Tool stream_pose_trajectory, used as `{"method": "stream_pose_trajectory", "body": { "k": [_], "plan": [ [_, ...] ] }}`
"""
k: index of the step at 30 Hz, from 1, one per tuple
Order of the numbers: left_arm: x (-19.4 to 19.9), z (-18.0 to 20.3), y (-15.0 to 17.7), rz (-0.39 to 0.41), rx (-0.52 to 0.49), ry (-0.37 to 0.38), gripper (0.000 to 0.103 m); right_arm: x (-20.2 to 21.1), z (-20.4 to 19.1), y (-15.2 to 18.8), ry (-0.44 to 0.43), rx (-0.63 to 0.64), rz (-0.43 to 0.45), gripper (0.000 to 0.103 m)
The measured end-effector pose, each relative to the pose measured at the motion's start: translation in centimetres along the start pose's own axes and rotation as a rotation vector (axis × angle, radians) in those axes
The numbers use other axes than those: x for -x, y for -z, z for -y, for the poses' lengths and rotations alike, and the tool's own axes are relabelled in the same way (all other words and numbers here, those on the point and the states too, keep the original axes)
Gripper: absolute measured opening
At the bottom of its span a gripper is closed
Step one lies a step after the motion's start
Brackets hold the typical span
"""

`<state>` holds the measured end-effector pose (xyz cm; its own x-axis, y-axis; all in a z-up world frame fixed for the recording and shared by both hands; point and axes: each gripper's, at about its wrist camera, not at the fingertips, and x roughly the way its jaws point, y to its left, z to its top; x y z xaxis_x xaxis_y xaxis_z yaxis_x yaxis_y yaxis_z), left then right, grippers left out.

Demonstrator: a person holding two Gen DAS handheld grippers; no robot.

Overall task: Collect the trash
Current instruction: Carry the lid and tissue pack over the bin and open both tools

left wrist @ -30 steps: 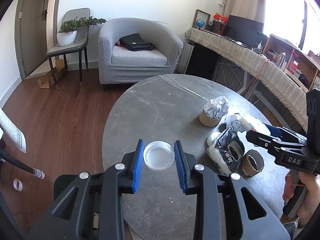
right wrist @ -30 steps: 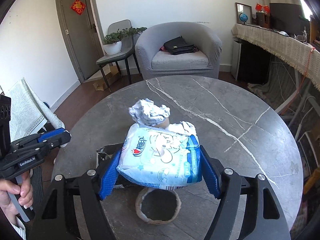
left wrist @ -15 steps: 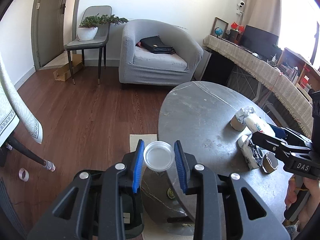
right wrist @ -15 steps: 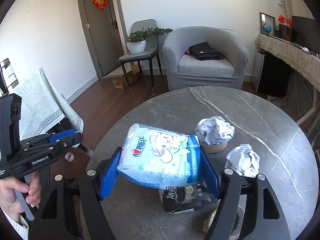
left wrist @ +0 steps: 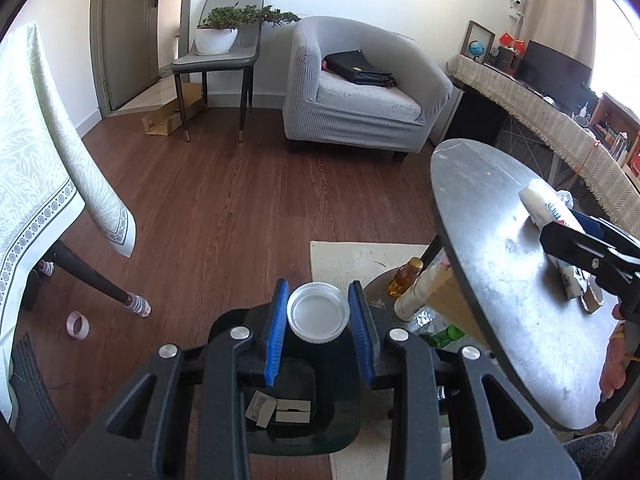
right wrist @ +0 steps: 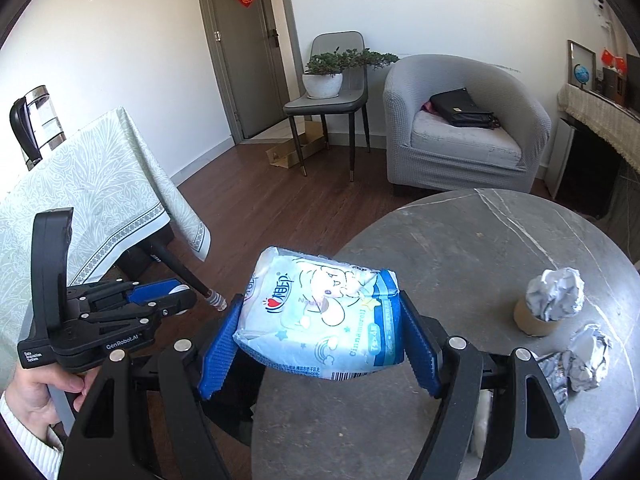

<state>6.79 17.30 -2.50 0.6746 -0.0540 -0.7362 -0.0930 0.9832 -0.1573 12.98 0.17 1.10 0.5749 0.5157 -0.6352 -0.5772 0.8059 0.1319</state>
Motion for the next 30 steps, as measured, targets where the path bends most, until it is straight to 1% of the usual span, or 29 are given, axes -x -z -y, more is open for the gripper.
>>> {"method": "stream_pose_trajectory", "body": {
  "k": [8, 14, 19, 20, 21, 22, 26, 30],
  "plan": [
    [-1.5, -3.6, 2.5, -0.098, 0.019, -0.031, 0.033, -1.9, -3.9, -0.5, -0.052, 0.046, -0.017, 0.074],
    [-3.7, -5.5, 4.3, -0.217, 0.022, -0.041, 0.033, -3.3, -6.2, -0.8, -0.079, 0.073, -0.030, 0.074],
    [-4.9, -6.3, 6.0, -0.314, 0.004, -0.051, 0.034, -4.5, -7.5, -1.0, -0.090, 0.083, -0.043, 0.074],
    [-5.1, -6.4, 6.4, -0.333, 0.002, -0.049, 0.035, -4.8, -7.7, -1.0, -0.091, 0.085, -0.046, 0.074],
    [-5.2, -6.6, 6.7, -0.348, -0.002, -0.050, 0.042, -5.0, -8.0, -1.0, -0.093, 0.087, -0.049, 0.074],
    [-5.3, -6.6, 6.9, -0.356, -0.006, -0.052, 0.047, -5.2, -8.2, -1.0, -0.094, 0.090, -0.052, 0.074],
    [-4.9, -7.0, 7.4, -0.358, -0.020, -0.049, 0.048, -6.1, -9.3, -0.8, -0.098, 0.103, -0.068, 0.074],
    [-4.3, -7.5, 7.1, -0.340, 0.000, -0.044, 0.048, -7.1, -10.3, -0.6, -0.101, 0.116, -0.088, 0.074]
  ]
}}
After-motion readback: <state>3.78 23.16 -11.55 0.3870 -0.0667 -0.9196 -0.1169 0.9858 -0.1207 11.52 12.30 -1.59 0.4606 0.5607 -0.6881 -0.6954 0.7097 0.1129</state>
